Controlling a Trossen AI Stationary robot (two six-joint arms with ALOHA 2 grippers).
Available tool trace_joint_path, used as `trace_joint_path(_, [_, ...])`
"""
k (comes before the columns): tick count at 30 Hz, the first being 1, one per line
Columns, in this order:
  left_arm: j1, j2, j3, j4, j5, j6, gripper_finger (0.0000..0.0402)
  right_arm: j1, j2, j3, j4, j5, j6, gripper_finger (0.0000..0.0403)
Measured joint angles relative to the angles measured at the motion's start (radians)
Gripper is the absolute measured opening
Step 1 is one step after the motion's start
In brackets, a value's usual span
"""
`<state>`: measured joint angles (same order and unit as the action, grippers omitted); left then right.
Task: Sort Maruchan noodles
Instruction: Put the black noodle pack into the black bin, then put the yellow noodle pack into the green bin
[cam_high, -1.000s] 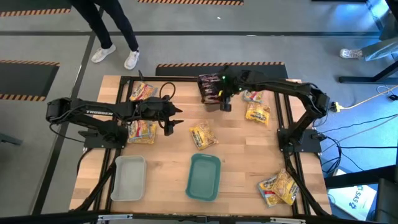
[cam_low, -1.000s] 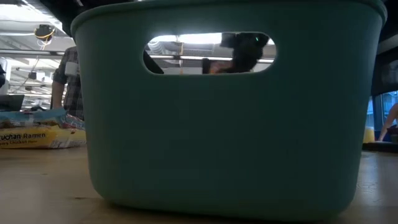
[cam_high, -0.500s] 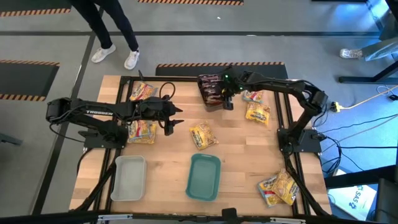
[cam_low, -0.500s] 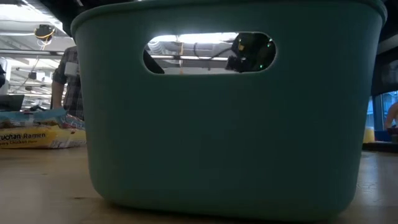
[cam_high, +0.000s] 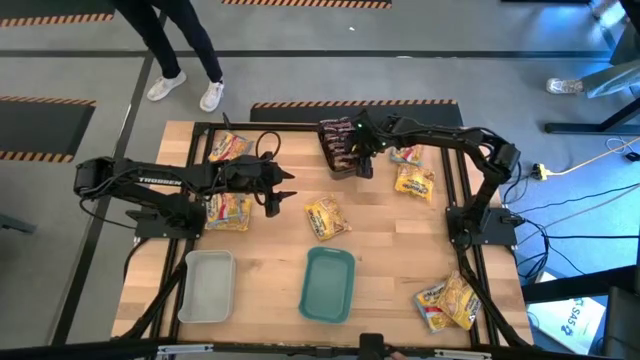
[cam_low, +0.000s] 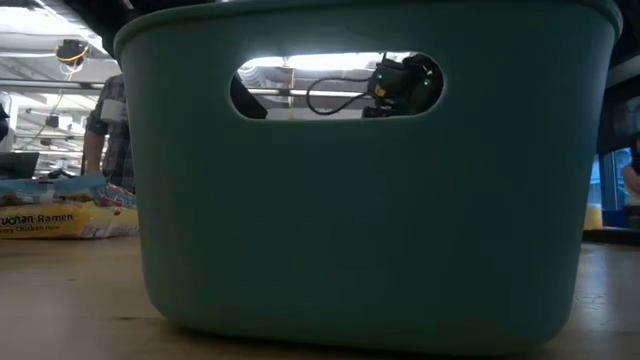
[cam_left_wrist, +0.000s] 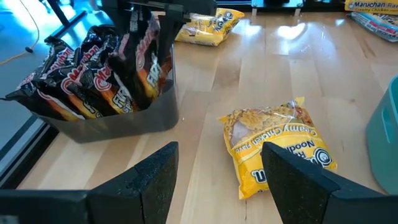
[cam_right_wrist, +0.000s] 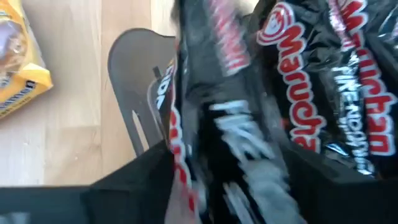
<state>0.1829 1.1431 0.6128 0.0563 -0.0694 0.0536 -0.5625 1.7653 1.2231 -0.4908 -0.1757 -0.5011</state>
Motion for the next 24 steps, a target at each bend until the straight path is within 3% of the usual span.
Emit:
trace_joint_path(7, [0.000,0.000,0.000,0.002,0.002,0.000,0.0226,0.014,-0.032,0.100,-0.148,0.016,0.018,0.0287])
trace_joint_path(14, [-0.001,0.000,0.000,0.003,0.004,0.000,0.0226,0.096,-0.156,0.132,-0.266,0.129,0.087,0.0291])
trace_joint_path(18, [-0.001,0.000,0.000,0.004,0.004,-0.002,0.0226,0.168,-0.236,0.127,-0.314,0.141,0.166,0.0291])
trace_joint_path(24, [-0.017,0.010,0.001,0.007,0.011,-0.029,0.0226,0.307,-0.331,0.009,-0.231,0.142,0.281,0.0291])
